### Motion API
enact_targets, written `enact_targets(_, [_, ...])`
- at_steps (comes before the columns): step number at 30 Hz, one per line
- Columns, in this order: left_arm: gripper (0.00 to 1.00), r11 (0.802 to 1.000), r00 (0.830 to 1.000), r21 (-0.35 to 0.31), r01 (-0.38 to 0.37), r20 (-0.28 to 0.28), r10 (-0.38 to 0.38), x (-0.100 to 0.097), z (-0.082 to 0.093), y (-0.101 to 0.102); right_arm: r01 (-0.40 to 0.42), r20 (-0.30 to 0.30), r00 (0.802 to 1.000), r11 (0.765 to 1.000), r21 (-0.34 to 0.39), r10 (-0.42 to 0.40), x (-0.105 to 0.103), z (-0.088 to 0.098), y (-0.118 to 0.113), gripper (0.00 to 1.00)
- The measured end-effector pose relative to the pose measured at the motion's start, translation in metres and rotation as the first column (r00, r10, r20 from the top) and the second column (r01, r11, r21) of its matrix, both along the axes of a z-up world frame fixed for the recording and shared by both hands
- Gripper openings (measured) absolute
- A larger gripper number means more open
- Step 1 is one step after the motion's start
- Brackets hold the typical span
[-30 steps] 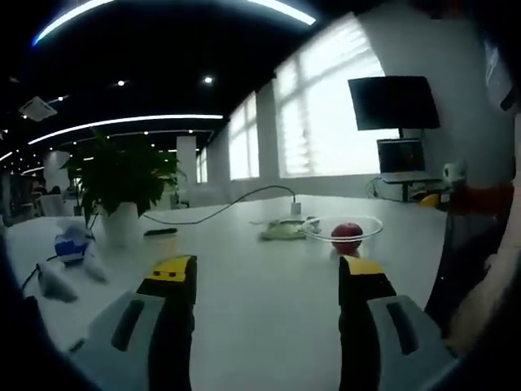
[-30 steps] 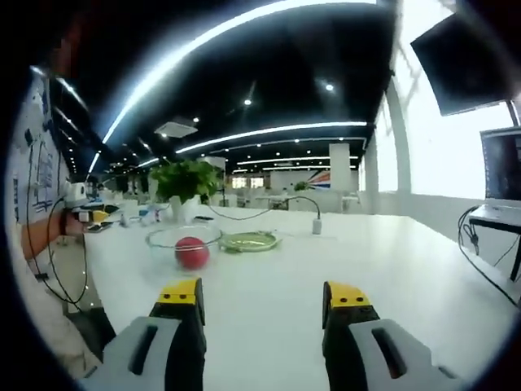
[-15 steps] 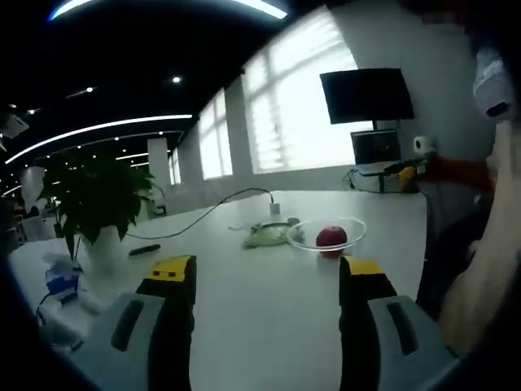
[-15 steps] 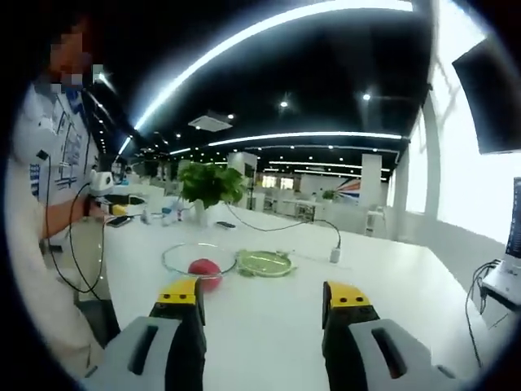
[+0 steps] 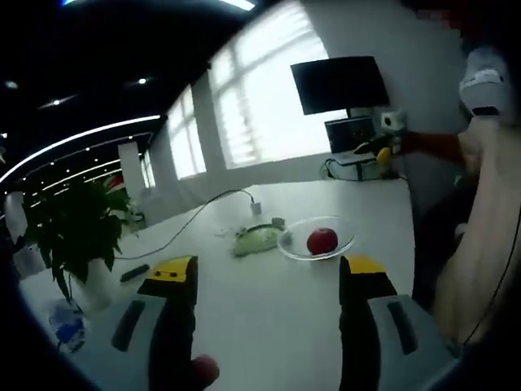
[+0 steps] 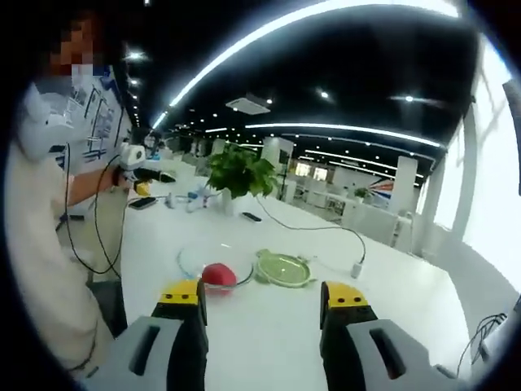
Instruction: Open container latches remove lid place lid upside down on tabletop take tomato from container place on tabletop
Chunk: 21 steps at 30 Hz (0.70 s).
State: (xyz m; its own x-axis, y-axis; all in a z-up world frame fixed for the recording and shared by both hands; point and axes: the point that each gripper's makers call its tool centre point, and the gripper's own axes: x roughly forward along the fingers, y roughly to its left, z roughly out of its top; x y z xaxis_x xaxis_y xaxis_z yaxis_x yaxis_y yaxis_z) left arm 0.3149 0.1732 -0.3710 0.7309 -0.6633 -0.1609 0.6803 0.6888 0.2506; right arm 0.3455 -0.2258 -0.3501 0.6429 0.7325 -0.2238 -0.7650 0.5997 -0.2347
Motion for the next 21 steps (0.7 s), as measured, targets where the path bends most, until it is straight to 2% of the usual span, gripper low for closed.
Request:
enact_targets(5, [0.64, 0.995, 0.997, 0.067, 0.073, -0.016, -0.072, 0.009, 0.006, -0.018, -0.062, -0.002, 0.998, 0.996, -0.064, 0.062, 0.006, 0.008, 0.02, 0.5])
enact_targets(9, [0.64, 0.988, 0.989, 0.061, 0.142, -0.036, -0.14, 0.012, 0.011, -0.035, -0.137, -0.025, 0.99, 0.989, -0.063, 0.136, 0.004, 0.014, 0.039, 0.5])
enact_targets(11, [0.64, 0.983, 0.985, 0.074, 0.17, -0.054, -0.167, 0.014, 0.01, -0.043, -0.159, -0.036, 0.987, 0.983, -0.09, 0.157, 0.006, 0.012, 0.047, 0.5])
enact_targets(13, [0.64, 0.974, 0.977, 0.098, 0.206, -0.068, -0.2, 0.015, 0.01, -0.053, -0.187, -0.056, 0.982, 0.972, -0.141, 0.181, 0.007, 0.006, 0.056, 0.5])
enact_targets(15, [0.64, 0.967, 0.973, 0.109, 0.229, -0.058, -0.224, 0.018, 0.014, -0.062, -0.215, -0.067, 0.976, 0.96, -0.18, 0.206, 0.008, 0.003, 0.063, 0.5])
enact_targets(21, [0.64, 0.948, 0.957, 0.135, 0.288, -0.067, -0.282, 0.023, 0.022, -0.089, -0.312, -0.134, 0.949, 0.916, -0.251, 0.286, 0.001, -0.005, 0.095, 0.51])
